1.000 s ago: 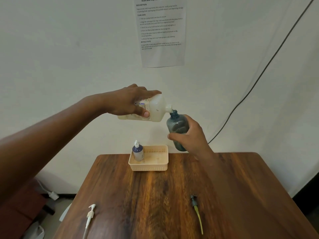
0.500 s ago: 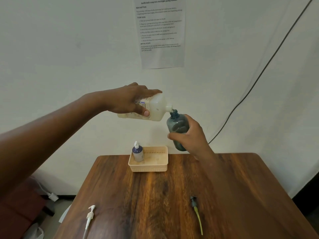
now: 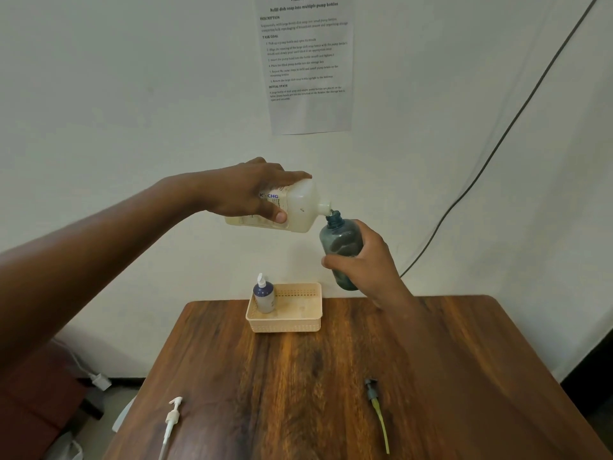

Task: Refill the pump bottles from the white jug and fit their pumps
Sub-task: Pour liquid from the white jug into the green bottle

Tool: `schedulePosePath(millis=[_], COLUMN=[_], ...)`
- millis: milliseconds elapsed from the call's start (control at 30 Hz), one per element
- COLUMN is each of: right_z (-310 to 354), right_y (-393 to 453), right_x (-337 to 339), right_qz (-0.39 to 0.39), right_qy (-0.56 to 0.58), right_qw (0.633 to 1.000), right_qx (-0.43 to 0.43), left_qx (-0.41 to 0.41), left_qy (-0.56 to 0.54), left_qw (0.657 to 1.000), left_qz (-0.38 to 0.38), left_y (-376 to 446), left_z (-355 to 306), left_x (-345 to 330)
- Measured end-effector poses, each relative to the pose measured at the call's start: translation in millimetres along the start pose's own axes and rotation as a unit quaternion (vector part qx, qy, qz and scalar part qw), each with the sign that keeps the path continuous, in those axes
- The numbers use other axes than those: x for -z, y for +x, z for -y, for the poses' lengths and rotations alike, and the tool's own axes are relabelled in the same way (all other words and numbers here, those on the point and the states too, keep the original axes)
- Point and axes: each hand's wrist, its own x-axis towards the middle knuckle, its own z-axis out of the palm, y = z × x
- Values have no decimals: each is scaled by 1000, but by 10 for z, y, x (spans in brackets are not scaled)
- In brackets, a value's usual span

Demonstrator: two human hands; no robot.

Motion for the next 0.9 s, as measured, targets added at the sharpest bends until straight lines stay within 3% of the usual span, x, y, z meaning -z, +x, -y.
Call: schedulePosePath(millis=[900], right_z=[54], right_y=[-39], right_x=[8], right_qz=[5], right_qy=[-1], right_qw=[1000], right_qx=[-1], left_qx=[-12], left_qy=[11], left_qw=[1000], left_qz=[13], left_y=[18], left_z=[-9], left_x=[88])
